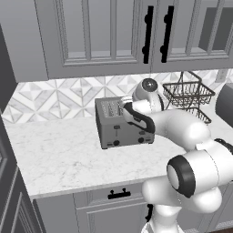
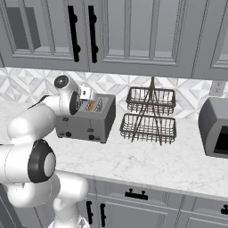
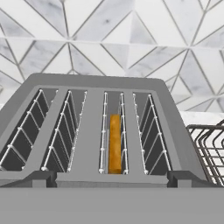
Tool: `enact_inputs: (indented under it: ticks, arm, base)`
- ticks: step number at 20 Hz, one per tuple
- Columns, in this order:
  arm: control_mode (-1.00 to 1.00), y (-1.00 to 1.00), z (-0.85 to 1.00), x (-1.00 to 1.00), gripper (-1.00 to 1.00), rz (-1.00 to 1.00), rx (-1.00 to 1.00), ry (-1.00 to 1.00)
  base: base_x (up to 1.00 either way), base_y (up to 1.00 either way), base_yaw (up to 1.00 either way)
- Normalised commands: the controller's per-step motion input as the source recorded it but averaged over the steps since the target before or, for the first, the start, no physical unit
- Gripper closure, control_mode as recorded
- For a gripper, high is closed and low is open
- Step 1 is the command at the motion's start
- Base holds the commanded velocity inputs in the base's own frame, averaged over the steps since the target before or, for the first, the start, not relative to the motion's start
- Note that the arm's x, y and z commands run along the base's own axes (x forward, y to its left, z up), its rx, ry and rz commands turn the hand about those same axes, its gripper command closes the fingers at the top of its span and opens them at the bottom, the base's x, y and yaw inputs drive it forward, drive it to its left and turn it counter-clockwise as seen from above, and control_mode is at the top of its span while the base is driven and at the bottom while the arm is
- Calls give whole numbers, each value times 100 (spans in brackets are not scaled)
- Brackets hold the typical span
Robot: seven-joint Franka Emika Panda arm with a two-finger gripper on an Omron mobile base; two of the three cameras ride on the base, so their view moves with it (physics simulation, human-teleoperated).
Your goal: Start the toaster. Once the lever pops up, take the bread to the plate on the dining counter.
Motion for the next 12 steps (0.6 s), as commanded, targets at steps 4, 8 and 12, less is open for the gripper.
enact_inputs:
  ticks: [4, 8, 12]
  arm:
    - [-100, 0, 0, 0, -100, 0, 0, 0]
    - [-100, 0, 0, 0, -100, 0, 0, 0]
    - [-100, 0, 0, 0, -100, 0, 0, 0]
  base:
    - [0, 0, 0]
    - [0, 0, 0]
    - [0, 0, 0]
